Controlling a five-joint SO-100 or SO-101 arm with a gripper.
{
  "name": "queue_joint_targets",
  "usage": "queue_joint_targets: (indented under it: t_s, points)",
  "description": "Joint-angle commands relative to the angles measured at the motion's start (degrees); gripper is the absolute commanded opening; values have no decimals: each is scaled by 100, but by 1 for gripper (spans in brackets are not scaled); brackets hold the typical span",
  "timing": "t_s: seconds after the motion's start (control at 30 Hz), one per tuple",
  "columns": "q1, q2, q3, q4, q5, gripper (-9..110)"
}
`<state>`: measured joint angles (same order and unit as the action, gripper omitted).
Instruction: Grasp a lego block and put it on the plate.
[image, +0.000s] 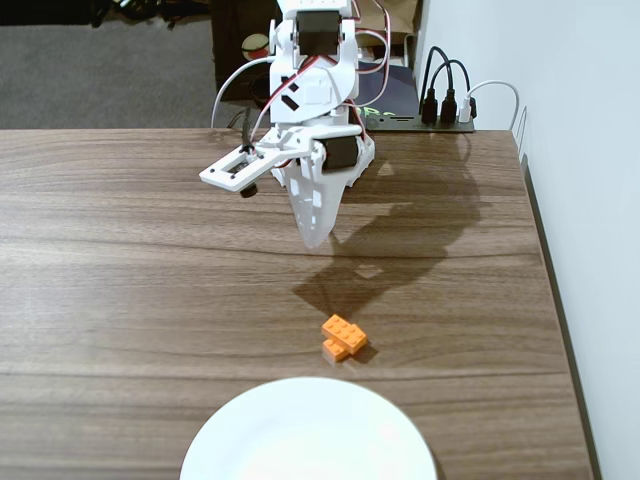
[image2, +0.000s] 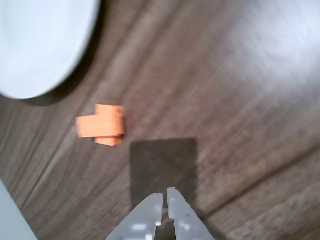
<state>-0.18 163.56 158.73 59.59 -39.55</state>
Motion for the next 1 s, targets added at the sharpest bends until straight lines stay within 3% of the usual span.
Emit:
queue_joint_targets:
  t_s: [0.0, 0.2, 0.67, 0.97]
  points:
    - [18, -290, -536, -88, -598, 1]
    - [123, -879, -1125, -44, -1644, 1]
    - [308, -2303, -2232, -97, -2927, 1]
    - [536, -3234, -3129, -193, -4702, 1]
